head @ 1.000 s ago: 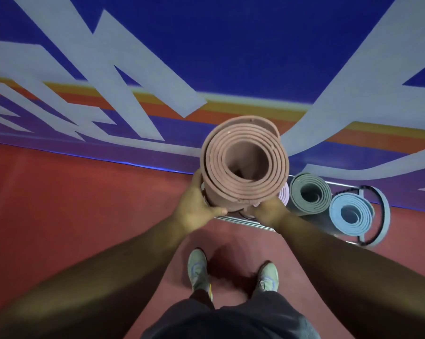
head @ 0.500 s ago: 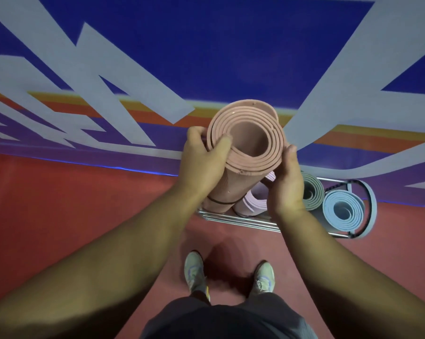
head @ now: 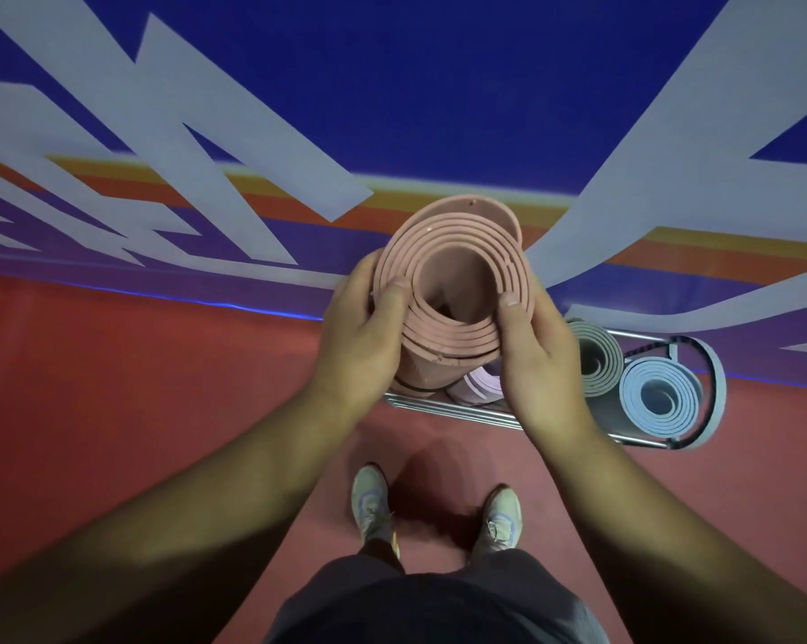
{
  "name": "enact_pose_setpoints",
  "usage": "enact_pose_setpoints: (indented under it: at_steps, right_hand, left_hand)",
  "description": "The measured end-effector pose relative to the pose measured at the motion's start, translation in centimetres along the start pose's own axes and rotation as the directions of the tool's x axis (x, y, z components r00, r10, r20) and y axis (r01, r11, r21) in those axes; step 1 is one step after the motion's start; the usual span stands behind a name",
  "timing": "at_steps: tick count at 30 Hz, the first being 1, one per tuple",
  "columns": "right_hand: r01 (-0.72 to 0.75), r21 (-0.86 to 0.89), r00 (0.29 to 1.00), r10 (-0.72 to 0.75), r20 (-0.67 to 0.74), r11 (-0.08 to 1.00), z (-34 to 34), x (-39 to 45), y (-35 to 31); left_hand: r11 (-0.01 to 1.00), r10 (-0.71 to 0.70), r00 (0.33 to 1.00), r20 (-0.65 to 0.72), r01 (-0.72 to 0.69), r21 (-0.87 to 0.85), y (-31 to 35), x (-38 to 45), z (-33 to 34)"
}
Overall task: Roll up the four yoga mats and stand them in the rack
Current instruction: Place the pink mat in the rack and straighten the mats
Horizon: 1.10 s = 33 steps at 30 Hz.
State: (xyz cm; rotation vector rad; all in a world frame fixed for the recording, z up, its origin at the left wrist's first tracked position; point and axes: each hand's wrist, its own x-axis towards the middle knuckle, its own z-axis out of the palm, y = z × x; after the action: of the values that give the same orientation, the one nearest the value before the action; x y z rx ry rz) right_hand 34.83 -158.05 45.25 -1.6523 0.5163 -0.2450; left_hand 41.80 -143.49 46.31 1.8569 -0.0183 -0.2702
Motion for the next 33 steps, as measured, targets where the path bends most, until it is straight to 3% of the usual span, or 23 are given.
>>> enact_pose_setpoints:
  at_steps: [8,19,23,26,30,33]
  right_hand:
    - [0.083,-0.070,0.996,-0.080,0.042,0.994,1.1,1.5,-0.7]
    - [-0.074,-0.107,0.997,0.072,-0.020,0.992,0.3,4.0,1.5]
    - [-0.126,-0.426,0.966,0.208,0.152,0.896,0.3,4.5,5.7]
    - [-0.145,-0.456,0.917,0.292,0.270,0.878,0.5,2.8,9.2]
    - [-0.269,-0.358,0.927,0.341,0.156,0.894,0.9,3.2,9.9]
    - [-0.175,-0.432,0.970,0.230,0.079,0.885,1.0,4.8,9.2]
  left_hand:
    - [0.999,-0.015,0.999,-0.031,0.014,-0.035,-0.2,1.3,-1.4]
    - [0.990,-0.035,0.994,0.104,0.020,0.142,-2.4,4.5,1.4]
    - [0.962,-0.157,0.974,0.166,0.113,0.249,-6.2,4.5,1.0]
    - [0.929,-0.253,0.933,0.254,0.162,0.332,-10.2,3.0,0.4]
    - [0.952,-0.263,0.940,0.217,0.217,0.216,-11.4,3.0,1.7]
    - [0.948,-0.247,0.959,0.139,0.209,0.240,-10.2,3.6,2.3]
